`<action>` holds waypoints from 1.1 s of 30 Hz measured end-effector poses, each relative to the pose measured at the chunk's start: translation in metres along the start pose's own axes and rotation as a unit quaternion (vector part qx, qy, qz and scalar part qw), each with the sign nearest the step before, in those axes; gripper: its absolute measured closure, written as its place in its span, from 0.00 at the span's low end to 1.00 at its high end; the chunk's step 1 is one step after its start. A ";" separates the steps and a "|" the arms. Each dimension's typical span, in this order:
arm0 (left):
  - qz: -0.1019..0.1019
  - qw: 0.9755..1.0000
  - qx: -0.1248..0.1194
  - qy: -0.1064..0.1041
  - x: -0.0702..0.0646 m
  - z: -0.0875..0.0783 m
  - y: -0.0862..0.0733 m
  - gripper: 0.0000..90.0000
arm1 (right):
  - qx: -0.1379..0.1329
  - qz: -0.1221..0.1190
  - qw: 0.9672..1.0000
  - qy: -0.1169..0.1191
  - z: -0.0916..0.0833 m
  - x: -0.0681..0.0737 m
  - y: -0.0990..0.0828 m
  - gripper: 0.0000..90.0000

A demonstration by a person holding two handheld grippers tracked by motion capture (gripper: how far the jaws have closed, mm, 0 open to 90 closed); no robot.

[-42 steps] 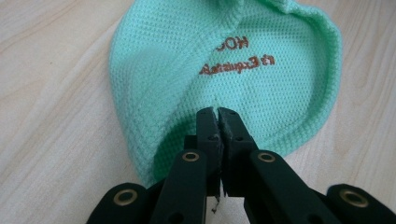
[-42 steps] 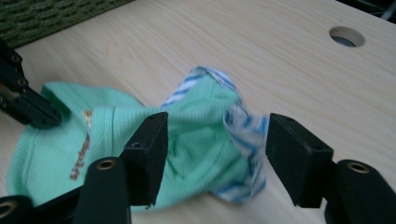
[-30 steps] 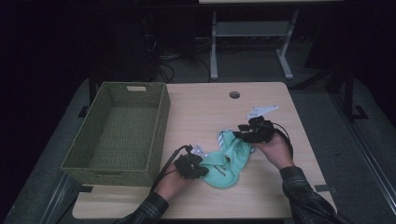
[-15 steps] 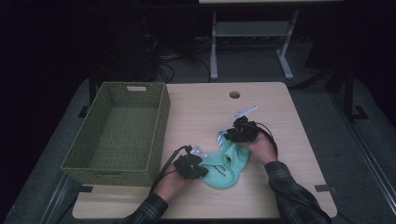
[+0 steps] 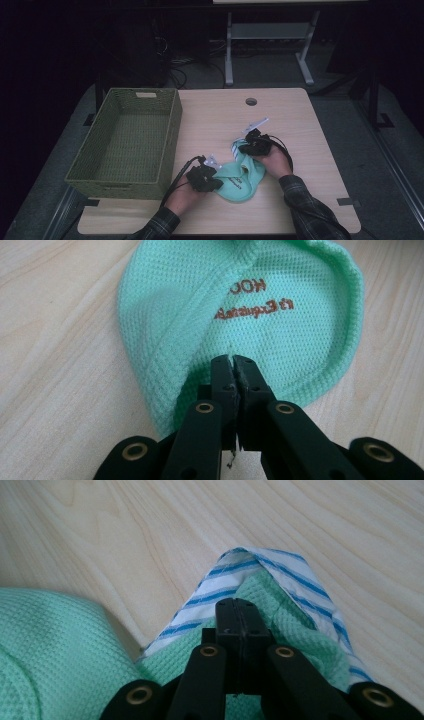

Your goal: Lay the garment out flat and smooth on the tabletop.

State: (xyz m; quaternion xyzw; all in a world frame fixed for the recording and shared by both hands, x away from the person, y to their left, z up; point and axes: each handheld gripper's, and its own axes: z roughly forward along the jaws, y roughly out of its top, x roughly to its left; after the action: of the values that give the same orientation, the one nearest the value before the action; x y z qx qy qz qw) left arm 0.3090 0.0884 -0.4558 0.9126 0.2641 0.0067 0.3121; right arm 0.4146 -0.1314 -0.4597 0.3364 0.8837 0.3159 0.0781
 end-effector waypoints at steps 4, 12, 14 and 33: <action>0.000 1.000 -0.002 0.000 0.000 0.000 0.000 0.97 | -0.003 0.001 1.000 -0.004 -0.004 0.000 0.003 1.00; 0.010 1.000 0.010 0.000 0.001 -0.001 0.000 0.97 | -0.028 0.004 1.000 -0.013 -0.019 -0.005 0.015 1.00; 0.006 1.000 0.007 0.000 0.001 -0.001 0.000 0.97 | -0.032 0.006 0.999 -0.016 -0.021 -0.006 0.019 1.00; 0.002 1.000 0.008 -0.005 0.001 -0.002 0.000 0.97 | -0.071 0.047 0.995 -0.060 -0.014 -0.038 0.050 1.00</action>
State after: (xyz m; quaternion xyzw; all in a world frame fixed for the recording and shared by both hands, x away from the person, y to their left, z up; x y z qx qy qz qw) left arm 0.3093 0.0900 -0.4546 0.9158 0.2605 0.0004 0.3058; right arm 0.4655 -0.1345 -0.4210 0.3896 0.8360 0.3602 0.1401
